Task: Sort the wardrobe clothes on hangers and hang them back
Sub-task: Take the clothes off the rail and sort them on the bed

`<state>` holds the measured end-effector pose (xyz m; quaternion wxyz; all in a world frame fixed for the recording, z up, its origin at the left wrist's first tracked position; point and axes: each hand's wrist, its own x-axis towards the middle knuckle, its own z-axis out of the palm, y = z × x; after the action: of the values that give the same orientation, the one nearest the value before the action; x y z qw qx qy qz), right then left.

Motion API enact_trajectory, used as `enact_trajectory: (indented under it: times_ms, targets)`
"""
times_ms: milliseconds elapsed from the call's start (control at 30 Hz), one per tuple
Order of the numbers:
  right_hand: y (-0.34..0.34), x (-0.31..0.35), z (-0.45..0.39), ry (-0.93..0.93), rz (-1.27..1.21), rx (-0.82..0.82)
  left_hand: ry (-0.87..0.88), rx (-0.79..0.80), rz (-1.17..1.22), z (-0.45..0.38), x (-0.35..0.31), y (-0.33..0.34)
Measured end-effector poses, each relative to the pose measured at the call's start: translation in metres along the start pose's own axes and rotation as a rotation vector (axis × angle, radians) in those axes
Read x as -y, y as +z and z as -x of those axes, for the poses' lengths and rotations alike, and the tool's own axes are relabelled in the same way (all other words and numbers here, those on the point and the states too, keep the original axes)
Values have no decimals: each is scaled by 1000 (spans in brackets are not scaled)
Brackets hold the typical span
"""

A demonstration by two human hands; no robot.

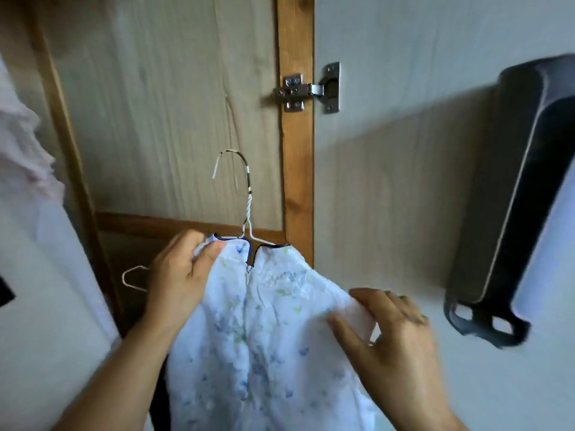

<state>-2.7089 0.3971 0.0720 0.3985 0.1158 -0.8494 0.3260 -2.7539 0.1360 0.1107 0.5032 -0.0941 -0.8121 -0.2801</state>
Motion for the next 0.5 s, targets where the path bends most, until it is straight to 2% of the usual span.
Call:
enact_trajectory:
  times_ms: [133, 233, 433, 500]
  targets:
    - [-21, -17, 38, -4, 114, 40, -58, 72, 32, 49, -26, 5]
    - [-39, -29, 59, -6, 92, 69, -70, 121, 66, 79, -50, 14]
    - [-91, -57, 97, 68, 95, 53, 79, 194, 224, 119, -117, 48]
    - [-115, -69, 112, 164, 126, 32, 146, 194, 305, 127, -145, 64]
